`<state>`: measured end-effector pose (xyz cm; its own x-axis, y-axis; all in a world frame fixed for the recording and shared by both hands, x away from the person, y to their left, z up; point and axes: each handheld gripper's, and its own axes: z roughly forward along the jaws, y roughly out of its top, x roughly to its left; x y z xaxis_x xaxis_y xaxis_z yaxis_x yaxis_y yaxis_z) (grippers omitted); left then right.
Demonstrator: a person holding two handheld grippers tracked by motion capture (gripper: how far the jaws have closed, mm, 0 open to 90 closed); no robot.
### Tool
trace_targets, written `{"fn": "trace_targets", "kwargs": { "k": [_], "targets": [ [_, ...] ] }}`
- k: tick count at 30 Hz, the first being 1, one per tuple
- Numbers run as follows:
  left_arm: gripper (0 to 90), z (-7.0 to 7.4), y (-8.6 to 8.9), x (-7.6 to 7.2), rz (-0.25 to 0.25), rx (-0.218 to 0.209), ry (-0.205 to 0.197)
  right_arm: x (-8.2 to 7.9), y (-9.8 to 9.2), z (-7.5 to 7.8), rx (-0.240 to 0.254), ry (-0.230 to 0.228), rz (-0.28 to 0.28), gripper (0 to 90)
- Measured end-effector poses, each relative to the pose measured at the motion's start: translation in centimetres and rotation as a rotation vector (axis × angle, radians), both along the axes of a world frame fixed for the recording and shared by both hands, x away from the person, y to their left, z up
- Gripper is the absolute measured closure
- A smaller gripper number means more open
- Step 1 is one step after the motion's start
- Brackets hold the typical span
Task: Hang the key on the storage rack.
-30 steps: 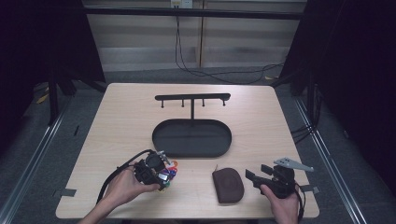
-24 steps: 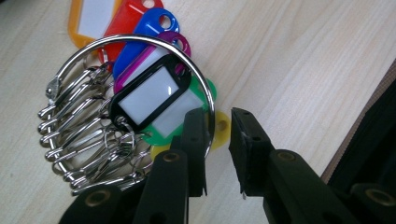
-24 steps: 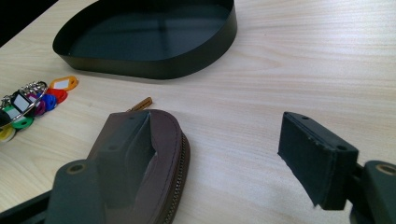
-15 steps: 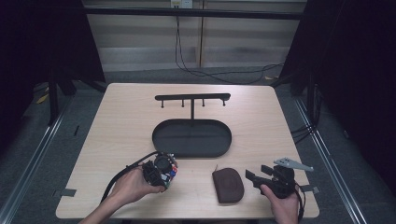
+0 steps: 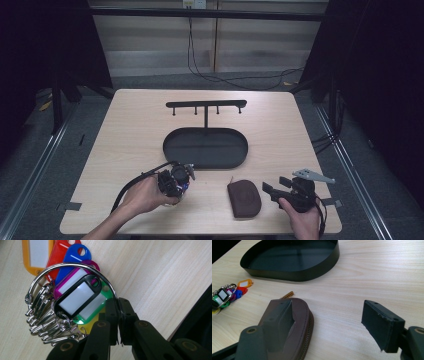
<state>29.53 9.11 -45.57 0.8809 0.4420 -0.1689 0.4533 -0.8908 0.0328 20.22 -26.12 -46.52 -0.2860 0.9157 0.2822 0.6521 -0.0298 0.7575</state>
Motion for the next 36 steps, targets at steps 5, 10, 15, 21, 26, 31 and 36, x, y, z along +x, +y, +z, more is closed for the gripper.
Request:
{"fn": "trace_targets", "kwargs": {
  "k": [5,10,15,21,26,31,36],
  "targets": [
    [87.5,0.0,0.0,0.2,0.002,-0.003,0.01,0.1,0.0,-0.1,0.0,0.004,0.0,24.9],
    [87.5,0.6,0.3,0.3,0.005,-0.022,0.021,0.0,0.0,0.0,-0.002,0.004,-0.001,24.9],
    [87.6,1.7,0.9,0.7,0.047,-0.043,0.002,0.0,-0.1,0.0,-0.001,0.002,-0.01,24.7],
    [87.5,3.1,1.2,0.9,0.031,-0.035,-0.019,0.0,-0.1,0.0,-0.006,0.003,-0.009,24.8],
    [87.5,4.0,1.7,1.0,0.041,-0.029,-0.034,0.0,-0.1,0.0,-0.001,-0.004,-0.017,24.9],
    [87.8,5.3,2.2,1.6,0.075,-0.026,-0.07,0.0,-0.1,0.0,-0.006,-0.008,-0.014,24.9],
    [87.8,5.7,2.6,2.1,0.066,-0.022,-0.081,-0.1,-0.1,0.2,-0.008,-0.015,-0.024,25.3]
  ]
}}
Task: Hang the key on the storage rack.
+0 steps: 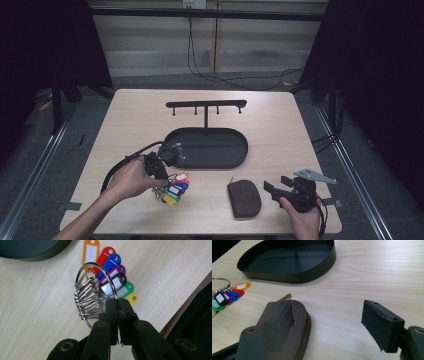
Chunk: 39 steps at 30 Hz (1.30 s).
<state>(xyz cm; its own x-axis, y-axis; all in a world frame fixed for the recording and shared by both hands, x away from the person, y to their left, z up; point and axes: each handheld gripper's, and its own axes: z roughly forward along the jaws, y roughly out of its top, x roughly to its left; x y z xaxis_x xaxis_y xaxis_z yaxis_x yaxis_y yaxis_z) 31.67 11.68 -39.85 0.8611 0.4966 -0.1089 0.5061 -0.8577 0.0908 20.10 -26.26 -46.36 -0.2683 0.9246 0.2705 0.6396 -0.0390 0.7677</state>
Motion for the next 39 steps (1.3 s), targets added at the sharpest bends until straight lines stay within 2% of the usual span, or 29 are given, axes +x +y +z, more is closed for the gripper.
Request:
{"fn": "trace_targets", "kwargs": {
  "k": [2,5,7,11,15,25,35,39],
  "targets": [
    [87.9,0.4,0.4,0.6,-0.002,0.0,0.003,0.0,0.0,0.0,-0.001,0.0,0.0,25.3],
    [88.0,0.7,0.7,0.9,0.035,-0.011,-0.008,0.0,0.0,0.0,-0.001,0.0,0.001,25.4],
    [88.0,0.9,0.9,1.1,0.034,-0.005,-0.011,0.0,0.0,0.0,-0.004,-0.001,0.001,25.3],
    [88.2,2.0,1.5,1.5,0.053,-0.013,-0.03,0.0,0.0,0.0,-0.005,0.001,-0.002,25.4],
    [88.2,3.0,1.8,1.5,0.047,-0.032,-0.043,0.0,0.0,0.0,-0.002,0.0,-0.004,25.8],
    [88.4,5.1,1.6,1.7,0.058,-0.006,-0.053,0.0,0.0,0.0,-0.004,-0.004,-0.002,25.6],
    [88.4,6.8,1.8,1.8,0.051,-0.037,-0.061,0.0,0.2,0.0,0.001,-0.016,0.021,19.4],
    [88.4,7.1,1.8,2.0,0.06,-0.028,-0.057,0.0,0.2,0.0,0.006,-0.018,0.019,17.8]
  ]
}}
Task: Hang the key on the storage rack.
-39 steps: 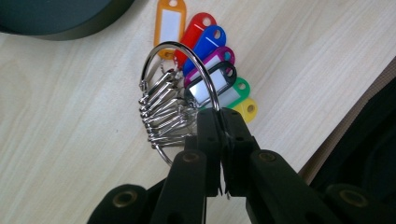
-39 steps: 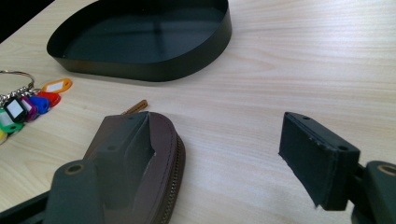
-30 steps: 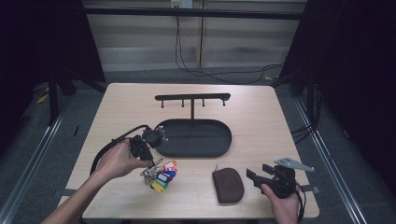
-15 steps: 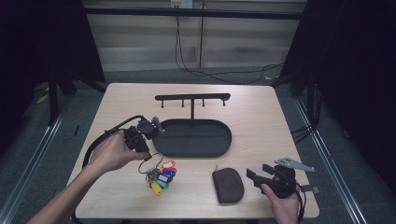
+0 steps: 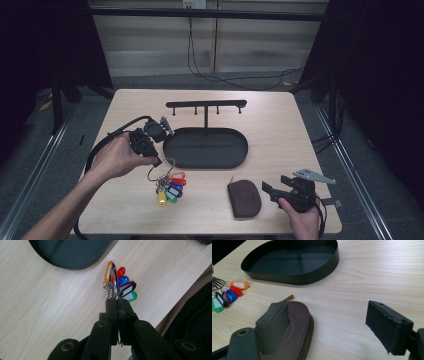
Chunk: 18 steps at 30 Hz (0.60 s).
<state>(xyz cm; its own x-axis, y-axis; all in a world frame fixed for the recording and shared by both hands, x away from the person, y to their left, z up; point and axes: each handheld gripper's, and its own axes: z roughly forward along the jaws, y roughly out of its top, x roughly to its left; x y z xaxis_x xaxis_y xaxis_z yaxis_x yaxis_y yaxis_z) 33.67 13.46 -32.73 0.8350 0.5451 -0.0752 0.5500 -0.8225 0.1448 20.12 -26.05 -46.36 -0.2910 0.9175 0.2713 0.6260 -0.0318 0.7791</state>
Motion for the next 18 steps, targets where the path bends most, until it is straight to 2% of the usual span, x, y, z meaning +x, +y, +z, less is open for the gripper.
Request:
{"fn": "trace_targets", "kwargs": {
  "k": [5,7,10,14,18],
  "targets": [
    [88.4,0.7,-0.1,0.1,-0.005,-0.006,0.0,0.0,0.0,0.0,-0.001,-0.001,0.001,17.7],
    [88.4,1.5,0.0,0.2,-0.017,-0.027,0.002,0.0,0.0,0.0,-0.002,-0.003,0.0,17.7],
    [88.4,2.1,0.1,0.2,-0.018,-0.036,0.005,0.0,0.0,0.0,-0.002,-0.004,0.002,17.6],
    [88.4,3.2,0.3,0.7,-0.02,-0.041,0.005,0.0,0.0,0.0,0.007,-0.008,0.006,15.3],
    [88.3,3.6,0.3,0.9,-0.012,-0.037,0.004,0.0,0.0,0.0,0.009,-0.011,0.007,14.8]
  ]
}}
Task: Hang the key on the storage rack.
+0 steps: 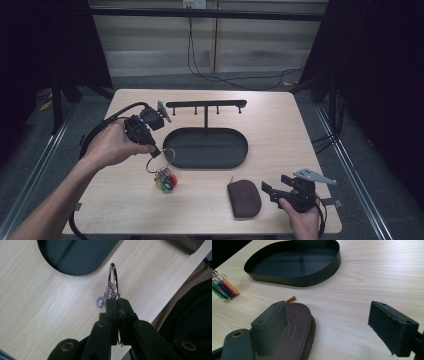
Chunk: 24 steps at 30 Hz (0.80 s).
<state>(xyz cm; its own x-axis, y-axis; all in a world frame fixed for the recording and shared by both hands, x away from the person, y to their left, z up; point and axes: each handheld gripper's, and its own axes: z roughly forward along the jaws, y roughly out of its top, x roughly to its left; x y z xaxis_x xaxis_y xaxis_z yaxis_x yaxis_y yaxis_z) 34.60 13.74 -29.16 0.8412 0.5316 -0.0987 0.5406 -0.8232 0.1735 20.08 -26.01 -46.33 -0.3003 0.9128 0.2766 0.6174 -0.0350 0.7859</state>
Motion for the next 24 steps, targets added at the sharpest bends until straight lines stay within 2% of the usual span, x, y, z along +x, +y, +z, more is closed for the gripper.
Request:
{"fn": "trace_targets", "kwargs": {
  "k": [7,11,15,20,24],
  "targets": [
    [88.3,1.0,0.0,0.6,0.01,0.004,-0.004,0.1,0.1,0.0,0.0,-0.001,0.008,14.1],
    [88.4,2.1,0.0,0.9,0.014,-0.011,0.0,0.1,0.1,0.0,0.0,-0.001,0.008,14.1],
    [88.4,2.6,-0.1,1.2,0.01,-0.007,0.002,0.0,0.1,0.0,0.003,-0.002,0.007,14.0],
    [88.3,3.3,-0.4,1.6,0.03,-0.003,0.001,0.0,0.1,0.0,0.005,-0.002,0.01,13.9],
    [88.3,3.7,-1.1,2.0,0.025,0.007,0.0,0.0,0.1,0.0,0.006,-0.002,0.011,13.9]
  ]
}}
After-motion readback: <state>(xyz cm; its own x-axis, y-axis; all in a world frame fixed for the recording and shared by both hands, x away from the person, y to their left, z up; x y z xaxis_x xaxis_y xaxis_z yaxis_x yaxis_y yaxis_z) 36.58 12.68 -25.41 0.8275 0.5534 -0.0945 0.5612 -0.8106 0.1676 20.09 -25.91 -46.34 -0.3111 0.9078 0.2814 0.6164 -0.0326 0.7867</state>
